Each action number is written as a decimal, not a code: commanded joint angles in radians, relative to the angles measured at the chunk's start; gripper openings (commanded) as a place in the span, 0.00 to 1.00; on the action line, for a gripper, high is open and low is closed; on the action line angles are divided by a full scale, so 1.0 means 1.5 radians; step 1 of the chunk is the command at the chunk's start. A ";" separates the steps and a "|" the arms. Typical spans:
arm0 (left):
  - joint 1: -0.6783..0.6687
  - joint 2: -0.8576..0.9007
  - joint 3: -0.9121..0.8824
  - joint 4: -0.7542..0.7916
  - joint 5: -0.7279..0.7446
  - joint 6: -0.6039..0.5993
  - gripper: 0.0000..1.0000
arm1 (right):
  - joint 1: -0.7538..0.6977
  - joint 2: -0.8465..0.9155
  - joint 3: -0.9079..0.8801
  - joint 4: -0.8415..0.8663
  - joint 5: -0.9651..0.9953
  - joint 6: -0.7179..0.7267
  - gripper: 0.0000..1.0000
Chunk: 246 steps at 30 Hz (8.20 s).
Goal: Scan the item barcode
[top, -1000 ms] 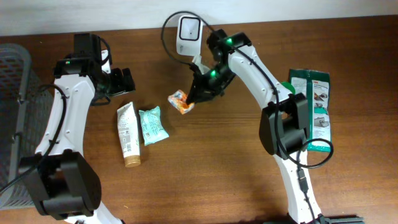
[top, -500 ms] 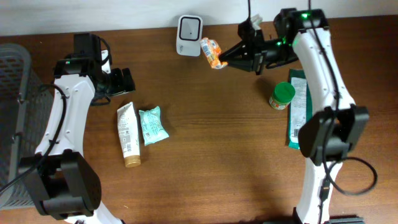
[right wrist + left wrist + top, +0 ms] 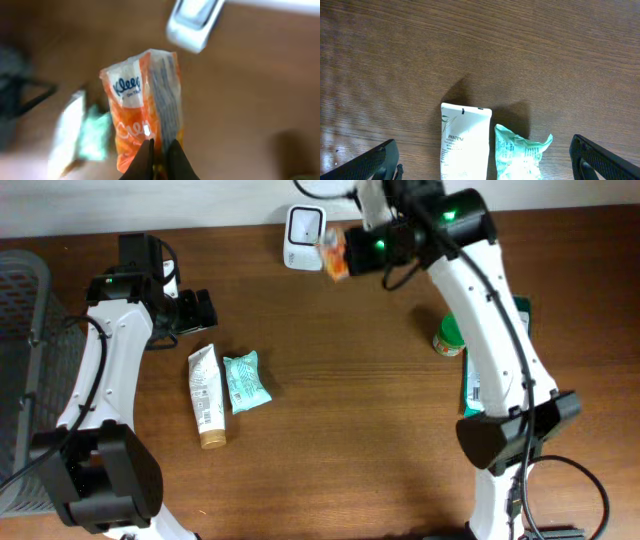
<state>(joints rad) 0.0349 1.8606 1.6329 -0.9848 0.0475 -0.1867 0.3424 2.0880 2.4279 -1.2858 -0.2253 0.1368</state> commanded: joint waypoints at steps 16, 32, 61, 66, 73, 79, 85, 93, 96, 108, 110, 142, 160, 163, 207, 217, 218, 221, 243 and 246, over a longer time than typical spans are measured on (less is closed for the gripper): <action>0.001 -0.007 0.007 -0.001 -0.002 0.001 0.99 | 0.085 0.337 0.008 0.670 0.460 -0.615 0.04; 0.001 -0.007 0.007 -0.001 -0.002 0.001 0.99 | 0.068 0.182 0.008 0.515 0.339 -0.376 0.04; 0.001 -0.007 0.007 -0.001 -0.002 0.001 0.99 | -0.378 0.042 -0.336 -0.072 0.161 0.002 0.04; 0.001 -0.007 0.007 -0.001 -0.002 0.001 0.99 | -0.378 0.042 -0.336 -0.062 0.158 0.002 0.37; 0.001 -0.007 0.007 -0.001 -0.002 0.001 0.99 | -0.349 0.041 -0.084 -0.166 -0.028 -0.089 0.56; 0.002 -0.007 0.007 -0.001 -0.002 0.001 0.99 | -0.173 0.041 -0.002 -0.198 -0.060 -0.080 0.63; 0.002 -0.007 0.007 -0.001 -0.002 0.001 0.99 | -0.021 0.042 -0.193 -0.085 -0.113 -0.045 0.68; 0.011 -0.010 0.027 0.011 0.000 0.001 0.99 | 0.117 0.043 -0.270 0.170 -0.151 -0.033 0.67; 0.061 -0.030 0.136 -0.066 0.000 0.001 0.99 | 0.162 0.047 -0.273 0.253 -0.115 0.009 0.67; 0.118 -0.050 0.207 -0.145 0.023 -0.039 0.99 | 0.203 0.215 -0.273 0.422 -0.177 0.055 0.75; 0.118 -0.050 0.202 -0.145 0.023 -0.039 0.99 | 0.209 0.230 -0.273 0.421 -0.178 0.055 0.75; 0.064 -0.028 0.190 -0.137 0.023 -0.040 0.96 | 0.054 0.127 -0.310 0.161 -0.055 0.187 0.63; -0.087 0.127 0.189 -0.082 0.093 -0.092 0.72 | 0.001 0.237 -0.289 0.222 -0.232 -0.168 0.32; -0.087 0.128 0.189 -0.081 0.093 -0.092 0.72 | -0.013 0.237 -0.289 0.222 -0.232 -0.113 0.04; -0.165 0.190 -0.049 0.137 0.252 -0.157 0.00 | -0.110 0.205 -0.141 0.006 -0.160 0.051 0.50; -0.173 0.222 -0.055 0.143 0.242 -0.157 0.00 | -0.110 0.205 -0.141 0.003 -0.160 0.051 0.50; -0.173 0.235 -0.055 0.139 0.242 -0.157 0.00 | -0.110 0.205 -0.141 0.001 -0.160 0.051 0.50; -0.173 0.277 -0.055 0.135 0.253 -0.157 0.00 | -0.106 0.206 -0.144 -0.001 -0.161 0.051 0.50; -0.173 0.282 -0.055 0.135 0.257 -0.157 0.00 | 0.001 0.252 -0.286 0.226 -0.298 0.041 0.56; -0.173 0.282 -0.055 0.135 0.257 -0.157 0.00 | -0.012 0.252 -0.286 0.239 -0.306 0.041 0.41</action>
<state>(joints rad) -0.2104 2.2021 1.5814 -0.7731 0.4839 -0.4133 0.3389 2.4584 2.0094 -0.9310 -0.6643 0.2058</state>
